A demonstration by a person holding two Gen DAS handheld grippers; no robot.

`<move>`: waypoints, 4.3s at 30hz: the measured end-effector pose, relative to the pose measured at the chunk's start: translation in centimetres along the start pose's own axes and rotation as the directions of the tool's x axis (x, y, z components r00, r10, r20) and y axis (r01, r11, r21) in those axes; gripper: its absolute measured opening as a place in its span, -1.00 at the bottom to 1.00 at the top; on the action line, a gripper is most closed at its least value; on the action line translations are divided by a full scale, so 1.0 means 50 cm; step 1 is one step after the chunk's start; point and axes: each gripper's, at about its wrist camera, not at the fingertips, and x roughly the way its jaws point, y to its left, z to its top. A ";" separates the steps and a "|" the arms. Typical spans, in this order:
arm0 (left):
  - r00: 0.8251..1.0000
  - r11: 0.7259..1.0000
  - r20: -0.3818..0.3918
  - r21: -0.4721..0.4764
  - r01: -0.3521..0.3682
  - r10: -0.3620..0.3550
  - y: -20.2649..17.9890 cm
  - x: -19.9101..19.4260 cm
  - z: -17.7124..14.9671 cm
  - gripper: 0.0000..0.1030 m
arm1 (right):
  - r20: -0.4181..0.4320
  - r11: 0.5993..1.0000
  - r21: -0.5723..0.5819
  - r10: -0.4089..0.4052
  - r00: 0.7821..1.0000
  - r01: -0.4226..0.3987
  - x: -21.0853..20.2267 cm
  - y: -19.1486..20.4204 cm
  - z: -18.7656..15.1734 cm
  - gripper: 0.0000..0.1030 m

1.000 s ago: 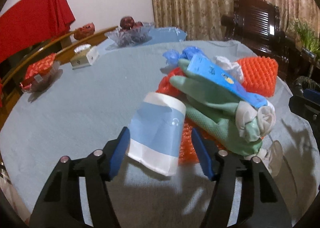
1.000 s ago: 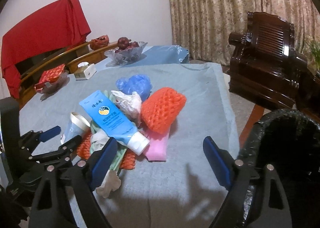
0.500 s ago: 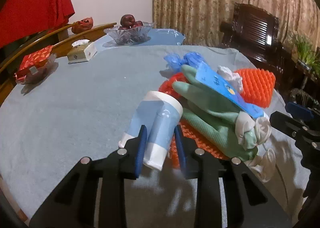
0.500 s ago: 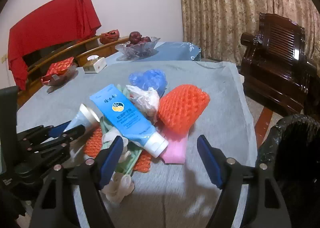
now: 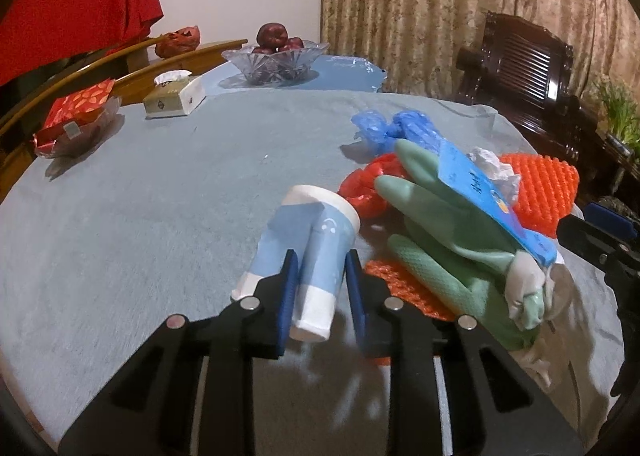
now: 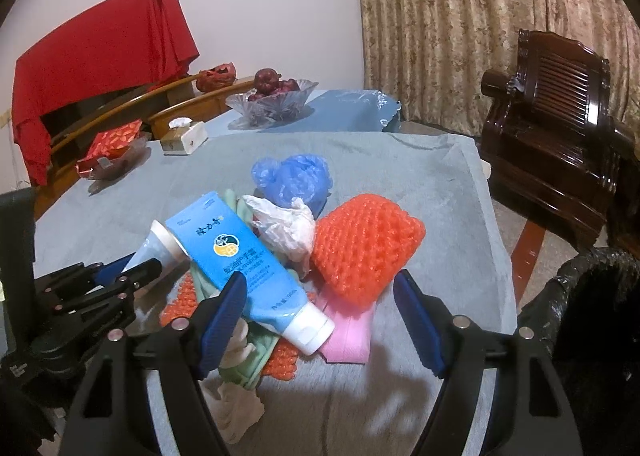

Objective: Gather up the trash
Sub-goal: 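Grasp the white paper cup with the left gripper while the right gripper grasps the orange foam net, then carry the cup and foam net over the bin and open both grippers, then move both tools back over the trash pile and grasp the blue tube with the right gripper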

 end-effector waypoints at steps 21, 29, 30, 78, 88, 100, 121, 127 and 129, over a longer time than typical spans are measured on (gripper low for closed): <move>0.999 1.000 0.040 -0.015 0.026 -0.026 0.002 -0.024 0.037 -0.73 | -0.110 0.997 0.070 0.026 0.994 -0.018 0.080 -0.058 0.022 -0.56; 0.996 0.999 0.068 -0.006 0.052 -0.052 -0.012 -0.077 0.058 -0.73 | -0.024 0.999 0.047 -0.009 1.000 0.011 0.005 -0.058 0.049 -0.57; 0.996 0.998 0.075 -0.002 0.058 -0.057 -0.015 -0.084 0.061 -0.73 | -0.013 0.999 0.053 -0.013 1.000 0.013 -0.007 -0.061 0.053 -0.57; 0.812 0.768 0.020 0.339 0.544 -0.583 -0.607 -0.213 0.016 -0.71 | 0.056 0.873 0.283 -0.429 0.902 0.398 -0.436 -0.417 -0.101 -0.58; 0.770 0.701 -0.078 0.363 0.614 -0.633 -0.709 -0.171 -0.025 -0.59 | -0.036 0.832 0.316 -0.470 0.882 0.456 -0.432 -0.482 -0.161 -0.54; 0.771 0.712 -0.087 0.330 0.620 -0.631 -0.681 -0.158 -0.021 0.34 | -0.066 0.801 0.318 -0.515 0.855 0.507 -0.429 -0.494 -0.188 0.79; 0.924 0.931 0.168 0.184 0.314 -0.345 -0.288 -0.220 0.068 0.76 | 0.120 0.941 0.201 -0.301 0.946 0.274 -0.345 -0.294 -0.048 0.88; 0.955 0.971 0.204 0.144 0.190 -0.217 -0.172 -0.218 0.068 0.76 | 0.140 0.974 0.126 -0.207 0.968 0.190 -0.285 -0.207 -0.016 0.88; 0.960 0.977 0.204 0.132 0.167 -0.192 -0.149 -0.217 0.065 0.76 | 0.137 0.982 0.098 -0.173 0.975 0.161 -0.257 -0.178 -0.011 0.87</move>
